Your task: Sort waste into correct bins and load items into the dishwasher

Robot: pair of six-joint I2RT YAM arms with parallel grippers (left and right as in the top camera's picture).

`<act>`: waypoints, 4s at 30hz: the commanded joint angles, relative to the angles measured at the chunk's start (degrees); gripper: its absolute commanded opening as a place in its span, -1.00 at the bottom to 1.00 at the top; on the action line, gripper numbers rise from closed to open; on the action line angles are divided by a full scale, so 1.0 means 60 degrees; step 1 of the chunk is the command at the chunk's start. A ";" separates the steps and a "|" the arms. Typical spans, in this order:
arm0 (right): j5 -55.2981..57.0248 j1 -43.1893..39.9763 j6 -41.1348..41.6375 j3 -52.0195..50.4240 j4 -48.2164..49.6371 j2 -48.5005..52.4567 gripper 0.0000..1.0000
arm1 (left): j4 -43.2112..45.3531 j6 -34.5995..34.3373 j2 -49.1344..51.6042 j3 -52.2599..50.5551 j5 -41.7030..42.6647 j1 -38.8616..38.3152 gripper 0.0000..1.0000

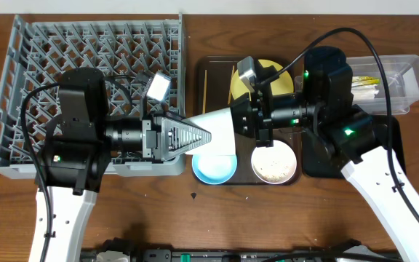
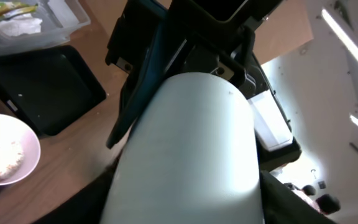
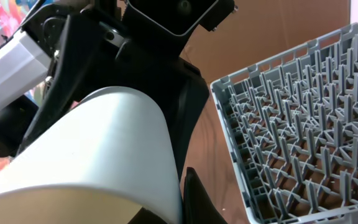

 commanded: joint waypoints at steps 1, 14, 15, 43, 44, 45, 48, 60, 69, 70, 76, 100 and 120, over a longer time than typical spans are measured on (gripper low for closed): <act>0.0823 0.0117 -0.0055 0.0076 0.0029 0.0022 -0.74 | 0.0036 -0.0087 -0.0044 0.0171 0.0069 -0.0131 0.10; 0.1300 -0.2138 0.0007 0.0076 -0.1880 -0.0226 0.29 | -0.3745 0.0313 -0.0718 0.0171 -0.8047 0.0288 0.10; 0.1774 -0.2106 -0.0106 0.0076 -0.2492 -0.0226 0.30 | -0.4036 0.0310 -0.0776 0.0171 -0.8863 0.0477 0.10; 0.6739 0.1461 -0.0903 -0.0047 -0.5402 0.0488 0.34 | -0.4248 -0.0867 0.3672 0.0251 -1.3449 0.4091 0.74; 0.6747 0.1461 -0.0878 -0.0047 -0.5410 0.0488 0.33 | -0.4269 -0.0831 0.3606 0.0317 -1.3194 0.4091 0.74; 0.6787 0.1461 -0.0820 -0.0047 -0.5417 0.0488 0.32 | -0.4291 -0.0758 0.3534 0.0379 -1.2928 0.4091 0.75; 0.8229 0.1461 0.0732 -0.0051 -0.5625 0.0506 0.20 | -0.4513 -0.0517 0.3162 0.0634 -1.2196 0.4087 0.75; 1.0885 0.1774 0.3508 -0.0211 -0.6881 0.3002 -0.04 | -0.4896 0.3133 -0.0015 0.0885 -0.9267 0.3045 0.76; 1.0947 0.1832 0.4207 -0.0208 -0.6863 0.5803 -0.97 | -0.5311 0.3224 -0.1202 0.0849 -0.9344 0.2412 0.84; 1.0950 0.1829 0.4204 -0.0204 -0.6870 0.5770 -0.97 | -0.5311 0.3264 -0.1166 0.0820 -0.9347 0.2415 0.84; 1.1027 0.1698 0.3952 -0.0204 -0.7016 0.4623 -0.98 | -0.5326 0.3319 -0.0750 0.0794 -0.9701 0.2412 0.84; 0.0637 -0.7129 -0.2448 -0.1687 -0.5701 0.1942 -0.97 | -0.5439 0.3315 -0.0419 0.0794 -0.9697 0.2386 0.84; -0.3147 -0.9515 -0.2779 -0.4659 -0.1800 0.1942 -0.97 | -0.5446 0.3315 -0.0415 0.0794 -0.9701 0.2386 0.84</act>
